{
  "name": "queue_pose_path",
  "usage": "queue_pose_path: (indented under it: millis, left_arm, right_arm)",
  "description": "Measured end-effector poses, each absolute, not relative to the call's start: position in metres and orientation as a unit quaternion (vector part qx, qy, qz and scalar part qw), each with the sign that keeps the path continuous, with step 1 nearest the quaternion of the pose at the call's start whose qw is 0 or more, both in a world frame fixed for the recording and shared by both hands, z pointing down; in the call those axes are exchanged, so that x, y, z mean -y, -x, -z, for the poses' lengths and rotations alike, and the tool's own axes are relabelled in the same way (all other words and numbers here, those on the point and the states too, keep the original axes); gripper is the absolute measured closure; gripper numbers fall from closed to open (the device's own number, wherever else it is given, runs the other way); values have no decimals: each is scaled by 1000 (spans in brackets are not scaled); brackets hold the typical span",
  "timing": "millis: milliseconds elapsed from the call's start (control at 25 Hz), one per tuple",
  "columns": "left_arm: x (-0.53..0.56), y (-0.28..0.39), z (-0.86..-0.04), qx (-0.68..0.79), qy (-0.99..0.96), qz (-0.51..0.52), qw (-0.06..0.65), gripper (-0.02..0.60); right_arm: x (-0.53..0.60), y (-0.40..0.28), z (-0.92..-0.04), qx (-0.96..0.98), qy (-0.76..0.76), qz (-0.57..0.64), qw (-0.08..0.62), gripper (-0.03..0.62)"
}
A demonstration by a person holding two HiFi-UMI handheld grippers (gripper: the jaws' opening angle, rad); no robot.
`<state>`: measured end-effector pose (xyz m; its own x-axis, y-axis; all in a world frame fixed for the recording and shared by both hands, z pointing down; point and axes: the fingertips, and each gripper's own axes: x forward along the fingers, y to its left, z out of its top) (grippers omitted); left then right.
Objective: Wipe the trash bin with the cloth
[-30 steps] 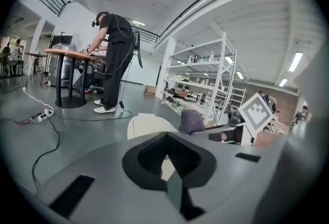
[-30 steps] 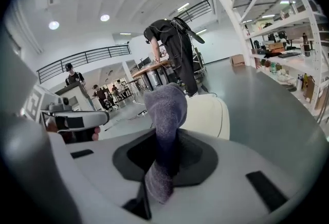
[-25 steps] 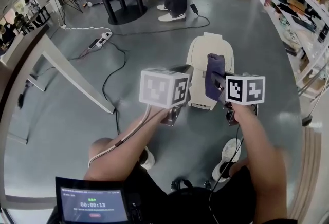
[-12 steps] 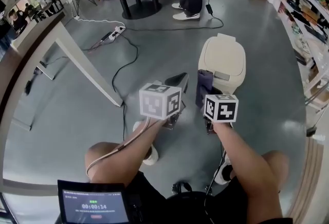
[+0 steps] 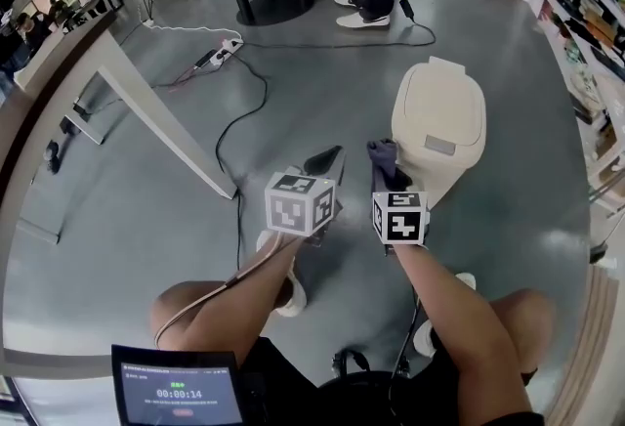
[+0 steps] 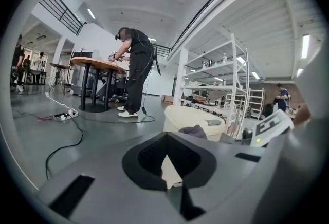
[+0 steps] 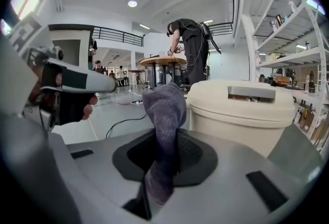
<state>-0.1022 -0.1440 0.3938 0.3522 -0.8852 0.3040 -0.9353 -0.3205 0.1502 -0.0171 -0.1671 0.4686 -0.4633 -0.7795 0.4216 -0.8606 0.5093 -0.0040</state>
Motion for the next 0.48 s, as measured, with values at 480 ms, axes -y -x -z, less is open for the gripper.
queue_pose_path:
  millis: [480]
  left_arm:
    - [152, 82, -400, 544, -820, -107, 140, 583]
  right_arm:
    - [183, -19, -470, 821, -530, -108, 185, 520]
